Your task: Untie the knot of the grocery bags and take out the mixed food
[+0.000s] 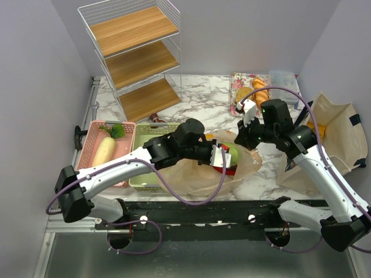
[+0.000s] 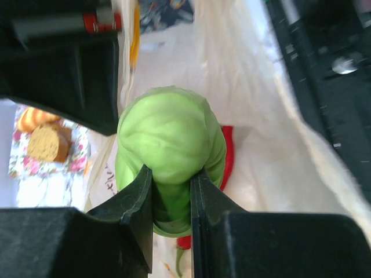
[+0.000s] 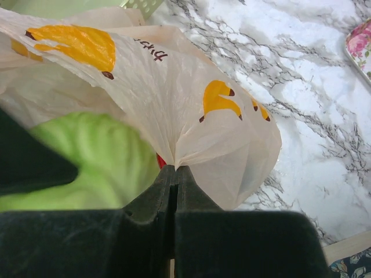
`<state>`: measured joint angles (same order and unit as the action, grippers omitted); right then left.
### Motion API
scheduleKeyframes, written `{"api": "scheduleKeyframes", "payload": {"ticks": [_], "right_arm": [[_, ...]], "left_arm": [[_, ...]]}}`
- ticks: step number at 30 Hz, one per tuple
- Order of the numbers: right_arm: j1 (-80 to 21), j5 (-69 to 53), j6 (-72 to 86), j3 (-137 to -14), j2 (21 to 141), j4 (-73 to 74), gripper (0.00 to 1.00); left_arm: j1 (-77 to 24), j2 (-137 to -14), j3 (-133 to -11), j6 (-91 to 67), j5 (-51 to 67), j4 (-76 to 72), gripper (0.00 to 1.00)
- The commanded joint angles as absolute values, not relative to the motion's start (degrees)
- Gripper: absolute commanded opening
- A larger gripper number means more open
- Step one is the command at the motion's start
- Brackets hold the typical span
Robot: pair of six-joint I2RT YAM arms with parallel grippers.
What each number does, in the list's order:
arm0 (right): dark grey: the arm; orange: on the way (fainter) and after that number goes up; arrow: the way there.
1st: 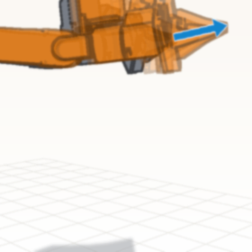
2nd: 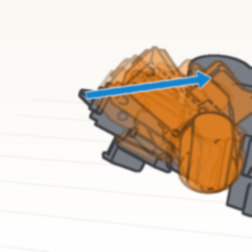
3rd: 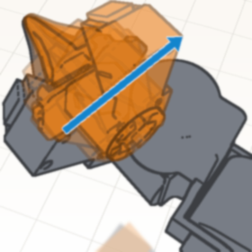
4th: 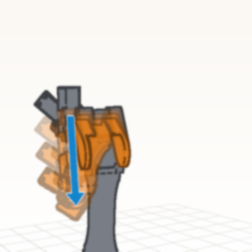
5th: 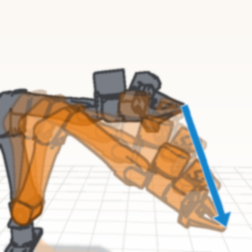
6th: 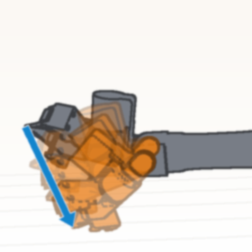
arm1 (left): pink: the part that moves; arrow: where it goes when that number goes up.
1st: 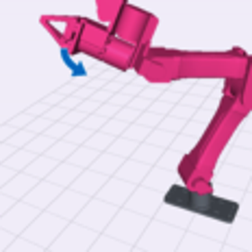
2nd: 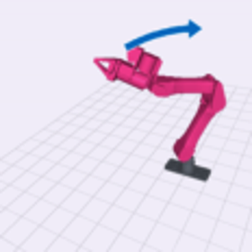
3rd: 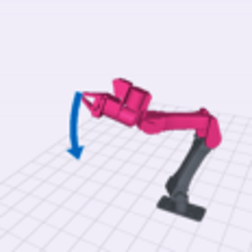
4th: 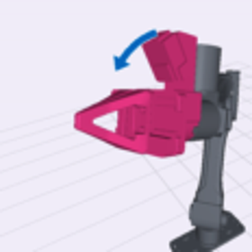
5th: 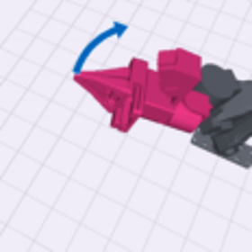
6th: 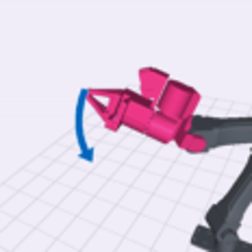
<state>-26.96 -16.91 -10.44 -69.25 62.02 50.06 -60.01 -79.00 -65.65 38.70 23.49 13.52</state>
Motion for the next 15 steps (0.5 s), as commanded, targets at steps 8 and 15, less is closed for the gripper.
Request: {"api": "scheduleKeyframes", "payload": {"ticks": [8, 15], "right_arm": [[-27.24, -15.52, -10.08, -68.84, 59.16, 48.75, 0.01], [-27.22, -16.61, -11.20, -68.32, 57.91, 49.63, 0.01]], "left_arm": [[-56.37, -64.21, -74.90, 18.30, 45.69, 28.39, 0.05], [-34.87, -59.53, -81.76, 0.31, 53.16, 35.15, 0.08]]}}
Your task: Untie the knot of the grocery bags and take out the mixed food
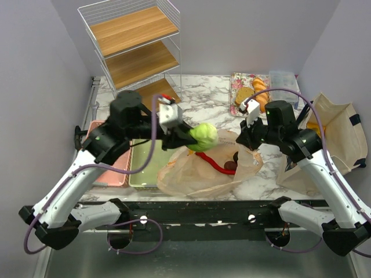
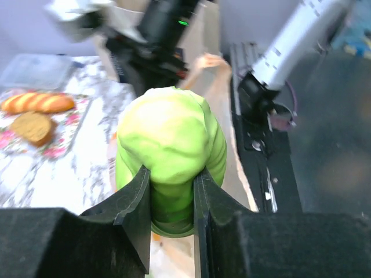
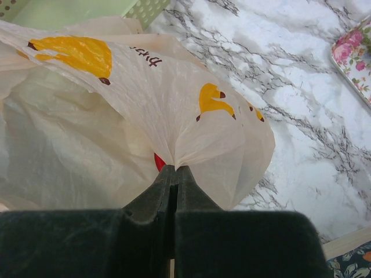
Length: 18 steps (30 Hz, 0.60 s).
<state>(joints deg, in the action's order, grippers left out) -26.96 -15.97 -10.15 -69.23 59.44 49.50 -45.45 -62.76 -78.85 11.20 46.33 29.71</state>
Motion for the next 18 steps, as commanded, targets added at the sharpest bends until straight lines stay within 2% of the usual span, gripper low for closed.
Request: {"api": "scheduleKeyframes", "payload": {"ticks": [1, 6, 9, 14, 18], "right_arm": [[-27.22, -16.65, -11.49, -68.23, 57.84, 49.72, 0.01], [-27.25, -16.87, -12.39, -68.03, 57.61, 50.44, 0.01], [-27.25, -17.47, -12.48, -67.49, 57.75, 50.88, 0.01], [-27.24, -18.31, -12.29, -66.27, 57.39, 50.46, 0.01], [-27.25, -18.40, -12.44, -66.44, 57.95, 50.58, 0.01]], "left_arm": [[-31.88, -58.23, -81.14, 0.30, 52.73, 36.98, 0.09], [-10.91, -53.88, -79.01, 7.72, 50.28, 50.87, 0.10], [3.10, -52.85, -75.41, 13.91, 44.47, 57.04, 0.11], [20.17, -55.10, -64.59, 26.32, 35.91, 57.83, 0.14], [27.63, -63.19, -61.72, 27.45, 34.22, 53.89, 0.15]]}}
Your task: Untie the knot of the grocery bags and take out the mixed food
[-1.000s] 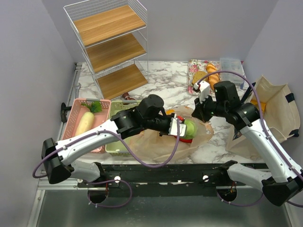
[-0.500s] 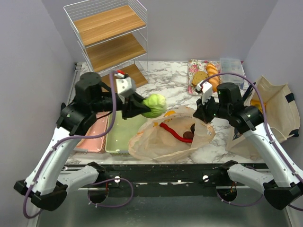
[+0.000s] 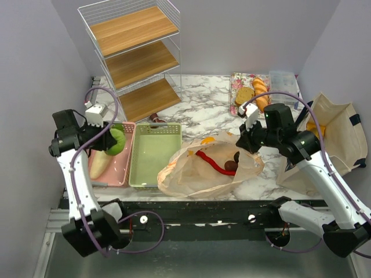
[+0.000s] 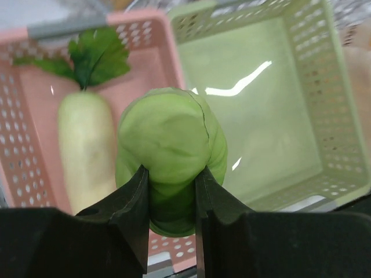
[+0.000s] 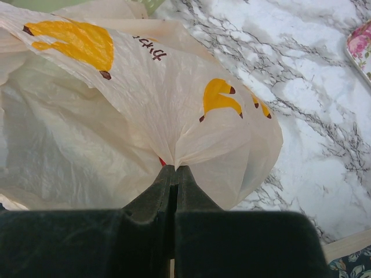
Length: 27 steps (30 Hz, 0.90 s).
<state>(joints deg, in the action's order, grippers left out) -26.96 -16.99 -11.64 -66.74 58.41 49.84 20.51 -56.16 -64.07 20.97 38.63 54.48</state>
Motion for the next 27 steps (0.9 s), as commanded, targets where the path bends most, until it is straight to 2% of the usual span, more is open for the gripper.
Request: {"api": "scheduleKeyframes", "payload": {"ticks": [1, 8, 20, 24, 27], "right_arm": [[-27.22, -18.54, -12.44, -66.45, 58.10, 50.62, 0.01], [-27.26, -19.94, -13.10, -67.38, 58.75, 51.93, 0.01], [-27.21, -19.34, -14.91, -68.73, 60.03, 53.91, 0.01], [-27.25, -19.34, -15.76, -68.72, 59.88, 54.18, 0.01], [-27.25, -19.18, -16.96, -68.90, 59.30, 53.77, 0.01]], "left_arm": [[28.23, -65.03, -61.45, 27.36, 34.21, 52.10, 0.16], [27.11, -76.08, -62.10, 23.04, 35.81, 45.12, 0.25], [22.24, -79.75, -59.65, 20.09, 32.35, 38.47, 0.29], [20.56, -81.63, -59.32, 18.64, 28.17, 34.85, 0.41], [19.60, -81.96, -59.59, 18.10, 26.87, 34.40, 0.57]]}}
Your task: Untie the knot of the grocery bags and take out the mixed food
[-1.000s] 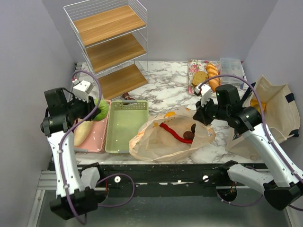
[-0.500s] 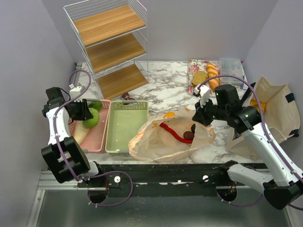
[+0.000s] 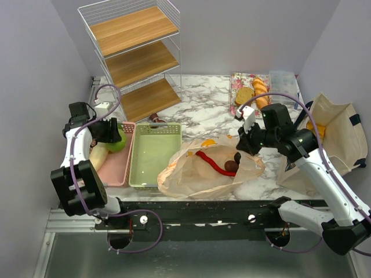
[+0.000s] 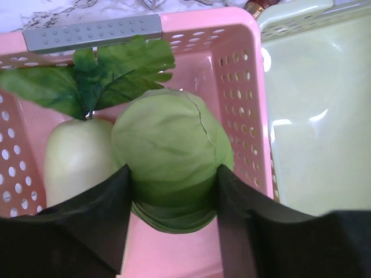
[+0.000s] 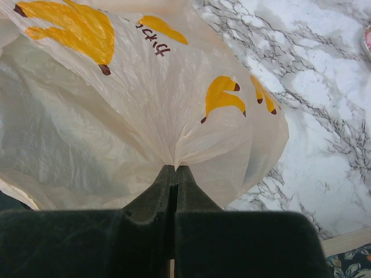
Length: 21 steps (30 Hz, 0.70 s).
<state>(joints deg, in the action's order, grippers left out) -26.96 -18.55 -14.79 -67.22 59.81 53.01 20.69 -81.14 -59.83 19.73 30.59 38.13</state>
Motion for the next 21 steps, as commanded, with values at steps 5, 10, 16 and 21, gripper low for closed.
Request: {"api": "scheduleKeyframes", "payload": {"ticks": [5, 10, 16, 21], "right_arm": [[-27.25, -20.29, -19.42, -68.17, 58.17, 51.98, 0.01], [-27.25, -22.30, -23.68, -64.70, 54.19, 50.23, 0.01], [-27.25, -25.78, -30.51, -61.09, 48.61, 50.09, 0.01], [-27.33, -28.19, -35.86, -56.25, 46.20, 51.36, 0.01]], "left_arm": [[19.27, -79.02, -58.88, 20.61, 27.16, 35.28, 0.98], [19.36, -72.79, -57.03, 24.16, 30.50, 37.69, 0.99], [15.55, -57.61, -57.77, 32.53, 41.03, 43.15, 0.98], [3.19, -46.58, -60.30, 36.09, 47.71, 47.18, 0.99]]}}
